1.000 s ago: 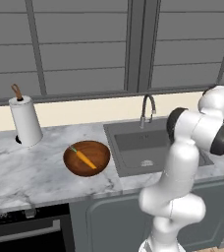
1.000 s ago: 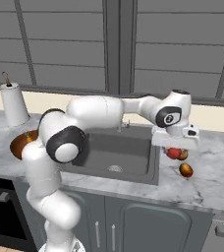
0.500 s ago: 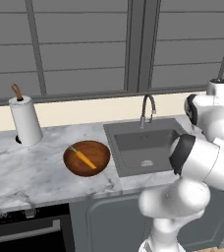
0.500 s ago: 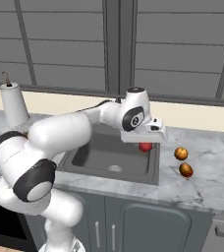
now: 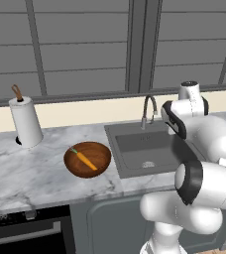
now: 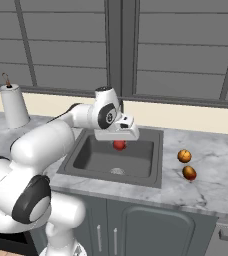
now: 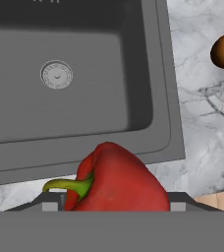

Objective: There is a mixed pile of frozen fruits and vegetables on the counter. Locate all the frozen vegetables and place the items in a bowl on the counter. Take all the frozen fruits and defrost them in a running sink.

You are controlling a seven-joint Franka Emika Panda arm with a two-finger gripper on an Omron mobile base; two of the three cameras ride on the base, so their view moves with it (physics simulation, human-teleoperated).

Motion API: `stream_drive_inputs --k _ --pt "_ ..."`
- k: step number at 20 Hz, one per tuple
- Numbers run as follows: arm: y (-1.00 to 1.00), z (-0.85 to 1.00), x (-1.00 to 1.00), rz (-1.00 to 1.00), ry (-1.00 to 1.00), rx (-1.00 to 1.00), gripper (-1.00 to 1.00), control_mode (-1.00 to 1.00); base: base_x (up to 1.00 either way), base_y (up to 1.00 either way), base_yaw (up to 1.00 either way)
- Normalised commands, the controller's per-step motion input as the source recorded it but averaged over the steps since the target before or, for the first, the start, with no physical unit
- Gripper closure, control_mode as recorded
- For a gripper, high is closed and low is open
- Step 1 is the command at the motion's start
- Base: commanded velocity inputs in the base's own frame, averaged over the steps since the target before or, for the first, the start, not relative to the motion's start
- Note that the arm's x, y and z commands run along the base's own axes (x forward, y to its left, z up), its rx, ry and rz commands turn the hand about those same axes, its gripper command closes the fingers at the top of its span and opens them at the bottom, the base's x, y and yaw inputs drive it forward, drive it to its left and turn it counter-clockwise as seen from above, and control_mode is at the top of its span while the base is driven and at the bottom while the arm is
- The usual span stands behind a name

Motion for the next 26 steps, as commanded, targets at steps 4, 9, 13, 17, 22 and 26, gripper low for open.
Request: stream_drive_inputs --k 4,9,13,17,22,26 --pt "0.91 0.0 0.01 0.0 0.01 0.04 1.0 -1.0 0.0 0.0 0.0" --pt "0.95 0.0 0.02 0.0 0.0 0.06 1.0 -1.0 0.0 0.0 0.0" --pt "1.0 0.12 0.09 0.0 0.0 0.02 1.0 -1.0 0.0 0.0 0.0" --pt "0.95 0.36 0.0 0.01 0.05 0.0 1.0 -1.0 0.0 0.0 0.0" --pt "0.78 0.09 0.01 0.08 0.08 0.09 1.0 -1.0 0.0 0.0 0.0" --pt "0.85 -0.01 0.0 0.14 0.03 0.14 1.0 -1.0 0.0 0.0 0.0"
